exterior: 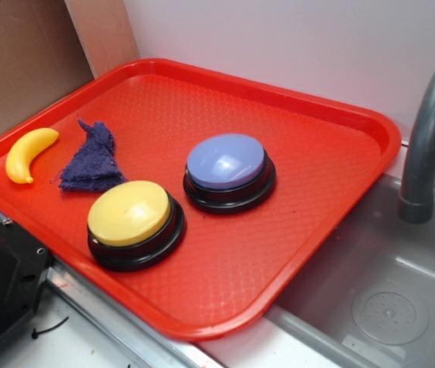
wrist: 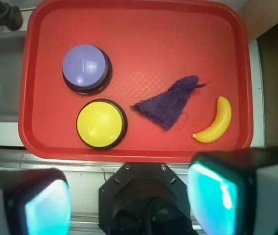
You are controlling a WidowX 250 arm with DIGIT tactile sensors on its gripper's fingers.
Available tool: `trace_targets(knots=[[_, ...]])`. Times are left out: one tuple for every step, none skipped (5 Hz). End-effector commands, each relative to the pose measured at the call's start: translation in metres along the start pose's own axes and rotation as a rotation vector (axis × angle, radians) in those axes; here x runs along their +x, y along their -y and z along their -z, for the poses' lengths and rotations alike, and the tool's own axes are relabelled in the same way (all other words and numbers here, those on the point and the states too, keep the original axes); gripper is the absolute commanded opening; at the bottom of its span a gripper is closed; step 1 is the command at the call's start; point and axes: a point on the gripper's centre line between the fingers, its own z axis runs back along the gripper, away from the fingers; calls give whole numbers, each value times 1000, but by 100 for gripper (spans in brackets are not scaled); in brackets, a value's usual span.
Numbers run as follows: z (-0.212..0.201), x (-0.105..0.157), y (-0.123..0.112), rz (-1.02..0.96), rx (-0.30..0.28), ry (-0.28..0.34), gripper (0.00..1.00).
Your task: Push the purple button.
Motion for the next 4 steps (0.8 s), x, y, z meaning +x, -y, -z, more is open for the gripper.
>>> trace_targets(knots=[[0,0,0,0,0,0,100],[34,43,22,247,-53,6,100],[67,71,37,304,-72,41,100],[106,94,43,370,-93,-2,100]])
